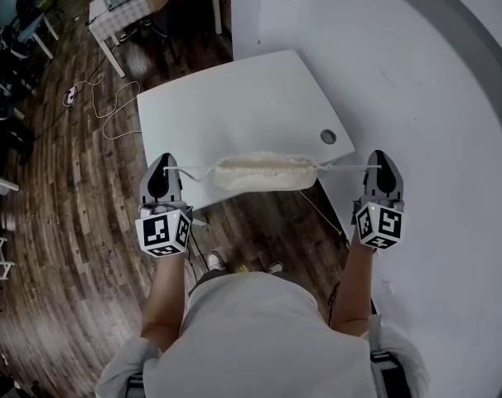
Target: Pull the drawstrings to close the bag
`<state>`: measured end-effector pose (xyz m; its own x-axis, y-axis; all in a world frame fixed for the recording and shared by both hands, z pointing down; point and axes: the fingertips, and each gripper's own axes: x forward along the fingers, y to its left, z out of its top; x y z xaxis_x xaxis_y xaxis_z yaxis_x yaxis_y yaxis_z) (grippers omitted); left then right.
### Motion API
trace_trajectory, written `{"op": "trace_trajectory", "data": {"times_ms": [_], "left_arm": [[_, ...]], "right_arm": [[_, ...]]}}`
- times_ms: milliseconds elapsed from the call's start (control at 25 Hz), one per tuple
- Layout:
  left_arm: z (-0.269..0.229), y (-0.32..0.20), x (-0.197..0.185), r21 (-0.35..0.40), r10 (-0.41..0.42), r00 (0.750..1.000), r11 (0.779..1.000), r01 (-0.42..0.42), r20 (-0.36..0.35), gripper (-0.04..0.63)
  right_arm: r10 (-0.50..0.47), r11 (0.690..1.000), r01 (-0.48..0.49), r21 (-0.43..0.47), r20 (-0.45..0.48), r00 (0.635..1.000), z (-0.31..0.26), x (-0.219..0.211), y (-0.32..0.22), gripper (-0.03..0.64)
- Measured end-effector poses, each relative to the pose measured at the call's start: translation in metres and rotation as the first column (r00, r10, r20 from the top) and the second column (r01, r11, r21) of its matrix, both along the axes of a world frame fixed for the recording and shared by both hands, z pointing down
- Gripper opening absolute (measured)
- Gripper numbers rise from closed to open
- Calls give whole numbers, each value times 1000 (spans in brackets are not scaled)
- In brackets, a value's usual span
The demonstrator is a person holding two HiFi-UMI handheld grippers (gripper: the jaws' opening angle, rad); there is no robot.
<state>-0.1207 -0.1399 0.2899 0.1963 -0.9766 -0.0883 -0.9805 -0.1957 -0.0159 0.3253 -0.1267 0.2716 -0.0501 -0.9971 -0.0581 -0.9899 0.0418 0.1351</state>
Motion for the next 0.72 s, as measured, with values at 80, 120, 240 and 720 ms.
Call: {"op": "trace_trajectory", "data": {"times_ms": [80, 120, 240, 720], "left_arm": [[6, -2, -4, -8, -17, 1000, 1000, 17, 18, 18], [9, -3, -7, -11, -26, 999, 1000, 26, 25, 18], [16, -8, -18, -23, -49, 998, 998, 50, 36, 18], [24, -33, -52, -26, -134, 984, 990, 138, 113, 17]], "right_arm": [[6, 1000, -6, -12, -1, 1000, 5, 2, -3, 38], [9, 1000, -9, -17, -2, 1000, 7, 2, -5, 38], [11, 1000, -11, -29, -4, 1000, 11, 3, -10, 38], [25, 998, -25, -56, -6, 1000, 23, 12, -35, 40]]}}
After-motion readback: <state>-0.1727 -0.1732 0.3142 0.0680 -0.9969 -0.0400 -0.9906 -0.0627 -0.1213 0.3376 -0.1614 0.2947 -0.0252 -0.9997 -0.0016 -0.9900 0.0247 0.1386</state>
